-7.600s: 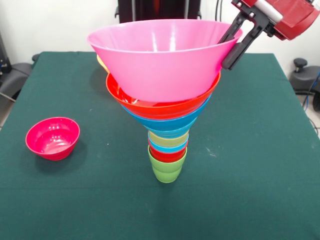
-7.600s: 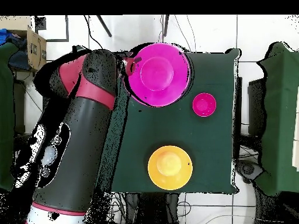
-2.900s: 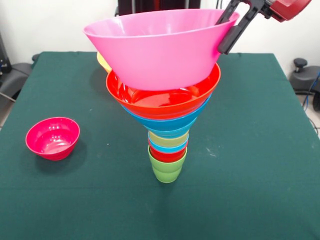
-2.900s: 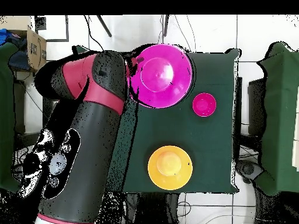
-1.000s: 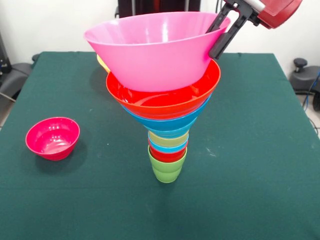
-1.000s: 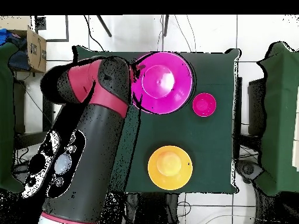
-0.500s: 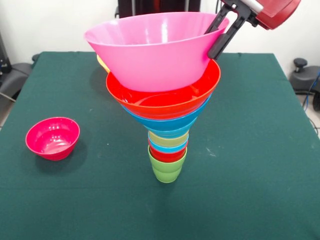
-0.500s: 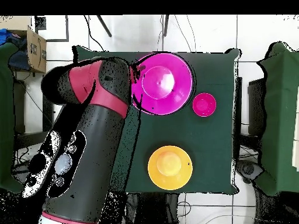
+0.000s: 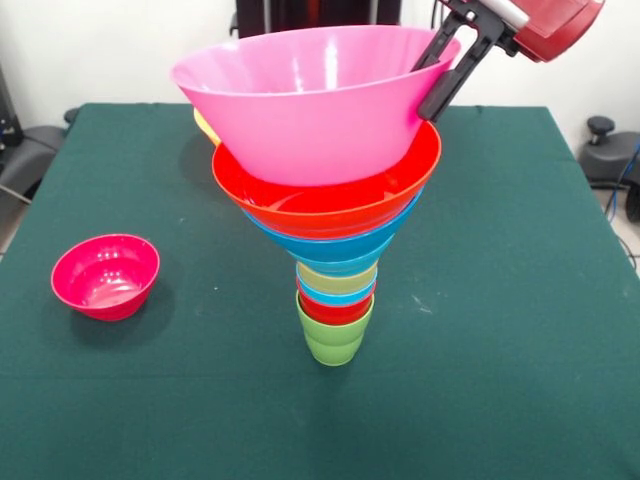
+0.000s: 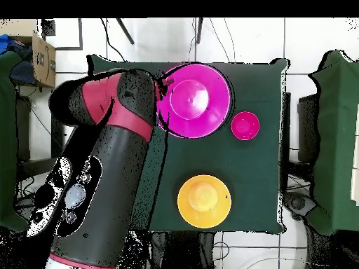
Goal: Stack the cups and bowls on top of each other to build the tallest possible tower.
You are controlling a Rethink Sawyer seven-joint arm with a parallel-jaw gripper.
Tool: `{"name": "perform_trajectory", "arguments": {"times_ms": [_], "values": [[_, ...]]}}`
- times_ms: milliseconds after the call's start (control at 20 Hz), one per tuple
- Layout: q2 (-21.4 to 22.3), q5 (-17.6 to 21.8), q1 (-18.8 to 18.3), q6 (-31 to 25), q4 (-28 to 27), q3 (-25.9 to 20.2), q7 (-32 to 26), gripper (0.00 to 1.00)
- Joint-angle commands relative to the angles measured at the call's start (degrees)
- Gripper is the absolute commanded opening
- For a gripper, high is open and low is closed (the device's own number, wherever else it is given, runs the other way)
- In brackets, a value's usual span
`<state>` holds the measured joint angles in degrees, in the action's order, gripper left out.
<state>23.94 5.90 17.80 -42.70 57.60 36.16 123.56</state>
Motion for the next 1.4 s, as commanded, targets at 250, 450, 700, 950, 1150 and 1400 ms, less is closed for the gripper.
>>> {"name": "perform_trajectory", "arguments": {"times_ms": [250, 450, 700, 950, 1150, 1400], "values": [[-3.9, 4.8, 0.7, -0.4, 3.1, -5.6, -2.4, 0.0], [-3.8, 4.7, 0.9, -0.4, 3.3, -5.5, -2.2, 0.0], [-4.0, 4.6, 0.9, -0.4, 3.1, -5.1, -2.1, 0.0], [-4.0, 4.7, 1.0, 0.5, 3.5, -5.1, -1.8, 0.0], [-4.3, 4.5, 1.1, 0.7, 3.6, -5.3, -1.5, 0.0], [-4.4, 4.3, 1.2, 0.9, 3.7, -5.3, -1.1, 0.0]]}}
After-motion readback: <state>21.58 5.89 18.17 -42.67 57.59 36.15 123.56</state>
